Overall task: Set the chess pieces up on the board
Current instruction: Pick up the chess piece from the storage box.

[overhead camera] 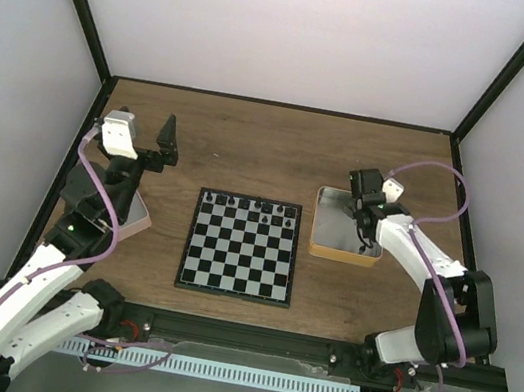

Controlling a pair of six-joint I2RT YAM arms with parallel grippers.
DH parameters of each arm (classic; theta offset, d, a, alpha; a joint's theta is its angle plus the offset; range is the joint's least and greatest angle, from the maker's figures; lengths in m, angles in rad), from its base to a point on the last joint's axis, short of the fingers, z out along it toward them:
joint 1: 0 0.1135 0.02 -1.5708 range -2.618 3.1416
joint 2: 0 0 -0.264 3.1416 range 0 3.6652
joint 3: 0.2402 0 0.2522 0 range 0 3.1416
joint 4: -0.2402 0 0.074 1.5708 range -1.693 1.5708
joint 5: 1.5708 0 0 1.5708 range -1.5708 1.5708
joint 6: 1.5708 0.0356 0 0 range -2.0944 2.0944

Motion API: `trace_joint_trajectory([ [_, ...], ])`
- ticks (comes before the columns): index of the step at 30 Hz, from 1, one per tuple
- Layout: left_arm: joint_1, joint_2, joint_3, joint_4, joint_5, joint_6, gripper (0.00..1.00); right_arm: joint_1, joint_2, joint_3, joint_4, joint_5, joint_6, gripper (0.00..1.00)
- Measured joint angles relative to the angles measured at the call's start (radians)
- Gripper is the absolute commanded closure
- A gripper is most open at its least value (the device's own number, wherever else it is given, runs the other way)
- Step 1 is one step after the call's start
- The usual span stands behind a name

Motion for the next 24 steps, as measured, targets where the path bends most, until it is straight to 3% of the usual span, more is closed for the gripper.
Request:
trace_joint_trajectory([
  [8, 0.000, 0.014, 0.000, 0.000, 0.010, -0.001, 0.00, -0.110, 0.139, -0.007, 0.017, -0.051, -0.051, 0.72],
  [24, 0.000, 0.029, 0.000, 0.000, 0.013, 0.000, 0.00, -0.116, 0.266, 0.033, 0.048, -0.046, -0.099, 0.75],
])
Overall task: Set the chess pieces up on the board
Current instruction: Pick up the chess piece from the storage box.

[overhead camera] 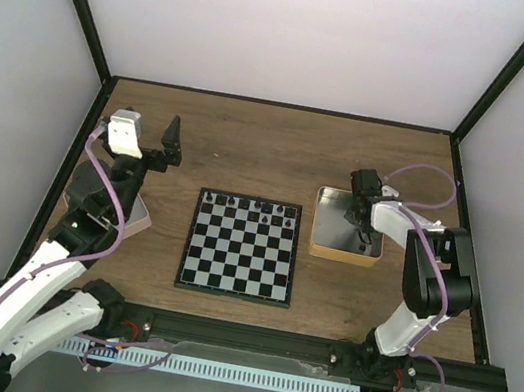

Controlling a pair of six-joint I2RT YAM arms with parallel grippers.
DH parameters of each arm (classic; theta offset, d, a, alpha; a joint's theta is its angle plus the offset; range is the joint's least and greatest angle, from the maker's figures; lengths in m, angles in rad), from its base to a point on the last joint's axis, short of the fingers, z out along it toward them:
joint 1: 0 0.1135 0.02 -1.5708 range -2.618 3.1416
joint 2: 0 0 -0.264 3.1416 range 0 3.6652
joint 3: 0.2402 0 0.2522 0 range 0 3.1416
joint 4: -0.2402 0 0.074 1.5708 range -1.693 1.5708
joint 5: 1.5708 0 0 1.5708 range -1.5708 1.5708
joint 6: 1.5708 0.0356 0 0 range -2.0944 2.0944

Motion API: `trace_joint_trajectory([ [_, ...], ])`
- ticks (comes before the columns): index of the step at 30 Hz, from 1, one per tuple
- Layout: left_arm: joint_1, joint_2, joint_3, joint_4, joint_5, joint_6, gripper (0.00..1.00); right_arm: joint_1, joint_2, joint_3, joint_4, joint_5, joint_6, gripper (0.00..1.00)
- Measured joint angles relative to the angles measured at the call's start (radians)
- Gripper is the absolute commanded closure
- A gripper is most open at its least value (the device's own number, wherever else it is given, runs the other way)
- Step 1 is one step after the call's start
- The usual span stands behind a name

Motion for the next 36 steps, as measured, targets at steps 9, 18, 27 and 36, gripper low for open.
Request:
trace_joint_trajectory([
  [9, 0.000, 0.006, 0.000, 0.000, 0.000, 0.000, 0.00, -0.013, 0.011, 0.005, 0.019, 0.006, -0.028, 0.90],
  [18, 0.000, 0.006, 0.000, 0.000, 0.000, 0.000, 0.00, -0.013, -0.015, 0.005, 0.026, -0.032, -0.064, 0.99],
  [27, 0.000, 0.003, 0.000, 0.000, 0.000, 0.000, 0.00, 0.052, -0.146, 0.008, 0.009, -0.116, -0.074, 0.99],
  [36, 0.000, 0.003, 0.000, 0.000, 0.001, 0.000, 0.00, 0.304, -0.229, 0.079, 0.010, -0.206, -0.043, 0.99],
])
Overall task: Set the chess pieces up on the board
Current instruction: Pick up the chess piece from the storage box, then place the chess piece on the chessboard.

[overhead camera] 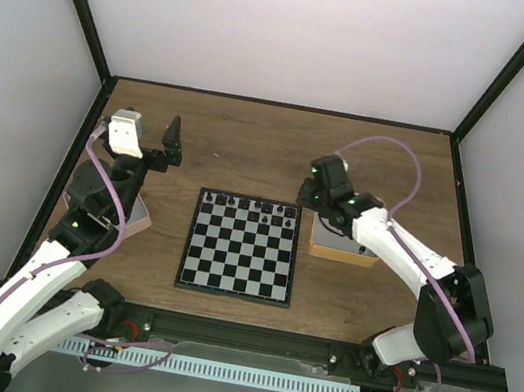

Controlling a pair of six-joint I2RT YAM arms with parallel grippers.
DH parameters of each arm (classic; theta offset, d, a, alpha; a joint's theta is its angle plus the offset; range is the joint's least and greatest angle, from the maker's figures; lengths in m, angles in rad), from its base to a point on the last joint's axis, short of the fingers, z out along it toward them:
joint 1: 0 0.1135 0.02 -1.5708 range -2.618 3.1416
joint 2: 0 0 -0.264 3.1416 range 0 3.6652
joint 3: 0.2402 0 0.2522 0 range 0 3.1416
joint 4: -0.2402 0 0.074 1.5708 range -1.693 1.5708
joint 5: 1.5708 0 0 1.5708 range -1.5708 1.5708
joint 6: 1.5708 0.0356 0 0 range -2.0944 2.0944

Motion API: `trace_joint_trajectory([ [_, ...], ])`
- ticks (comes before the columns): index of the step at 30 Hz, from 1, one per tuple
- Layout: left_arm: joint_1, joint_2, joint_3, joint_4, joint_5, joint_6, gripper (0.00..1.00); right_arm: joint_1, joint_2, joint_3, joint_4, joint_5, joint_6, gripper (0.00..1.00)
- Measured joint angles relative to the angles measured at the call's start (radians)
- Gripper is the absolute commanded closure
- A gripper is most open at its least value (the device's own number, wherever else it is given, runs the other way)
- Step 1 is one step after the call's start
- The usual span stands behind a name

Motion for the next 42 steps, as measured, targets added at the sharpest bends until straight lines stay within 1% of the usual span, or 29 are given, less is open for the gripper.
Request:
trace_joint_trajectory([
  [4, 0.000, 0.000, 0.000, 0.000, 0.000, 0.000, 0.00, 0.141, 0.031, 0.060, 0.024, -0.018, 0.016, 0.99],
  [8, 0.000, 0.000, 0.000, 0.000, 0.000, 0.000, 0.00, 0.262, 0.129, 0.132, 0.045, -0.014, 0.019, 0.99],
  [11, 0.000, 0.000, 0.000, 0.000, 0.000, 0.000, 0.00, 0.333, 0.213, 0.177, 0.045, 0.000, 0.018, 0.99],
  [15, 0.000, 0.000, 0.000, 0.000, 0.000, 0.000, 0.00, 0.394, 0.300, 0.221, 0.033, 0.025, 0.011, 0.99],
  [25, 0.000, -0.001, 0.000, 0.000, 0.000, 0.000, 0.00, 0.413, 0.413, 0.266, 0.026, 0.066, -0.018, 0.98],
  [42, 0.000, -0.009, 0.000, 0.000, 0.000, 0.000, 0.00, 0.418, 0.483, 0.303, 0.014, 0.108, -0.063, 0.97],
])
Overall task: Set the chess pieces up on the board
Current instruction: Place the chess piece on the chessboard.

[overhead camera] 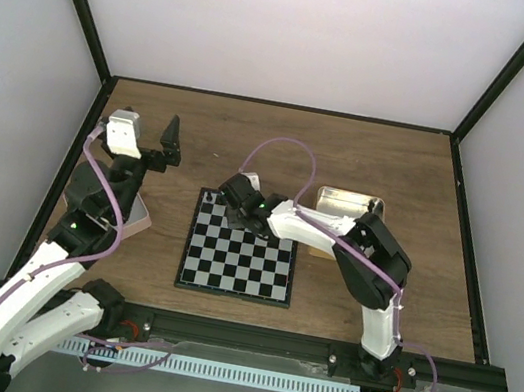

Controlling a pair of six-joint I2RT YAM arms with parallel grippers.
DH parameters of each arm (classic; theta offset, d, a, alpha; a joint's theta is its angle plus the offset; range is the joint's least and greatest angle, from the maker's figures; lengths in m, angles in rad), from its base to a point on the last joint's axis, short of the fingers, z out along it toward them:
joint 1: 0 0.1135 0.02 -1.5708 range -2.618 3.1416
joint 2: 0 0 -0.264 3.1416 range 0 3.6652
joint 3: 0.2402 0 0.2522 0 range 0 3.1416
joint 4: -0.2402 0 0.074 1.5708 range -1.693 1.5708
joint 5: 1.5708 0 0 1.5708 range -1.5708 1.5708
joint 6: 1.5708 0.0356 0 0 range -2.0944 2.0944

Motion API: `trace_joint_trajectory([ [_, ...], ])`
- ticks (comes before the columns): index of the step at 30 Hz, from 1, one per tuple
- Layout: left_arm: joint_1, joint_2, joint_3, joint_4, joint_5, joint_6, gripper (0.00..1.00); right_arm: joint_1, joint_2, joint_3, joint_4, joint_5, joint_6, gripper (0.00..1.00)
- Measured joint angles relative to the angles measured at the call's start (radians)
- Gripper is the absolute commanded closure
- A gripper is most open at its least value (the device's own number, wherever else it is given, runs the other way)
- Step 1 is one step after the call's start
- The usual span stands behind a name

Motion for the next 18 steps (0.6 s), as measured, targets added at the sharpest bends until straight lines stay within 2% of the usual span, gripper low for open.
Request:
trace_joint_trajectory([
  [7, 0.000, -0.002, 0.000, 0.000, 0.000, 0.000, 0.00, 0.000, 0.024, 0.022, -0.002, 0.014, -0.010, 0.95],
  [9, 0.000, -0.002, 0.000, 0.000, 0.000, 0.000, 0.00, 0.000, 0.027, 0.024, -0.003, 0.017, -0.010, 0.91],
  [13, 0.000, -0.001, 0.000, 0.000, 0.000, 0.000, 0.00, 0.000, 0.034, 0.028, -0.009, 0.018, -0.015, 0.76],
  [18, 0.000, -0.001, 0.000, 0.000, 0.000, 0.000, 0.00, 0.000, 0.033, 0.028, -0.009, 0.011, -0.025, 0.73],
])
